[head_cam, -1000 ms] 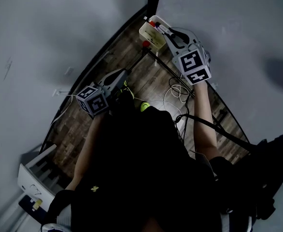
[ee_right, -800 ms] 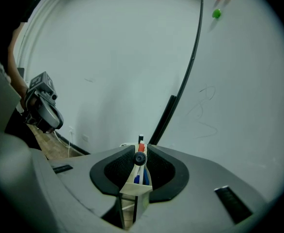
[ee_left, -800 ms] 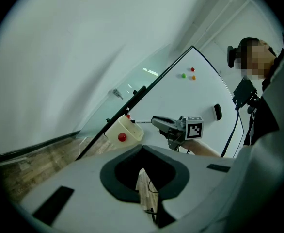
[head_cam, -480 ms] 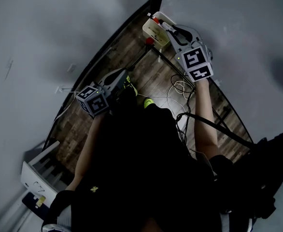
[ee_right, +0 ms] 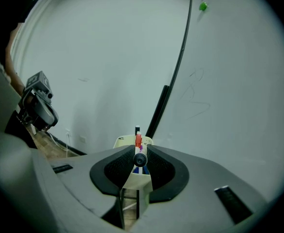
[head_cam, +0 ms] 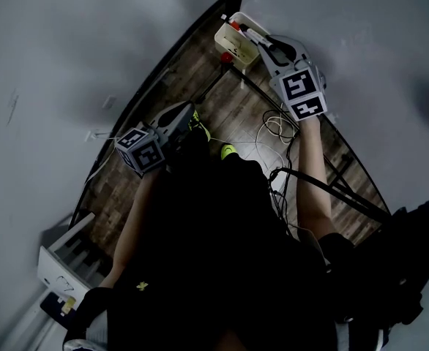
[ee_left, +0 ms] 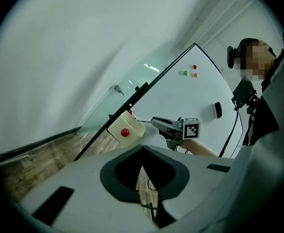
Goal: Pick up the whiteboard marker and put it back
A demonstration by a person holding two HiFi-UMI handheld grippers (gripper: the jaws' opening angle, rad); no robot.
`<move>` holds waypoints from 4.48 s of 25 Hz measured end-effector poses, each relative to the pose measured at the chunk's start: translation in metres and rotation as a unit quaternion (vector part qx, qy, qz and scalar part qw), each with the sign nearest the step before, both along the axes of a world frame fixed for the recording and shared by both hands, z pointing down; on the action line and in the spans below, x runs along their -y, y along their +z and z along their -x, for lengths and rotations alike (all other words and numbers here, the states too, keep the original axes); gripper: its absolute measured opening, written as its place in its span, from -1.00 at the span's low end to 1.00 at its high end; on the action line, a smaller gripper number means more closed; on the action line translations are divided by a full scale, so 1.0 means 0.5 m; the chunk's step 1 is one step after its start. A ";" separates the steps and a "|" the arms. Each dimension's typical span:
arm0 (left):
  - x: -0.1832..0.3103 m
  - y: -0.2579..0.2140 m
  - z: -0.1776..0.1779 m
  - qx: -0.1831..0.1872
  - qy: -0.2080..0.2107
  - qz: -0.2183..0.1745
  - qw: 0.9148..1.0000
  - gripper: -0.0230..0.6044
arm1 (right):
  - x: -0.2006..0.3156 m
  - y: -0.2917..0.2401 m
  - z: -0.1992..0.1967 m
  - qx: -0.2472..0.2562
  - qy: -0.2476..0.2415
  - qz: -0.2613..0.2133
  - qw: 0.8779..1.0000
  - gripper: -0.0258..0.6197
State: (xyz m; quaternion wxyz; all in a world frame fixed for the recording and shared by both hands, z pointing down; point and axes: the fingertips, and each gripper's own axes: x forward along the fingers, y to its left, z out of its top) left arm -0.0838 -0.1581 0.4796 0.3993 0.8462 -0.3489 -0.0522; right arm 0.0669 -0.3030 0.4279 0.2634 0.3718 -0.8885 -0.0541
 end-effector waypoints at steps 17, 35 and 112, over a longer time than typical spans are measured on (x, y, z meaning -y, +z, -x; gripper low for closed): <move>-0.006 0.010 -0.017 0.002 0.016 0.009 1.000 -0.87 | -0.005 0.045 -0.034 0.005 0.024 0.015 1.000 -0.66; -0.006 0.001 -0.030 -0.001 0.020 0.008 1.000 -0.87 | -0.011 0.065 -0.046 0.006 0.033 0.025 0.999 -0.66; -0.437 -0.072 0.090 -0.007 0.195 -0.088 0.977 -0.87 | -0.606 -0.036 0.131 0.106 0.161 0.030 0.981 -0.49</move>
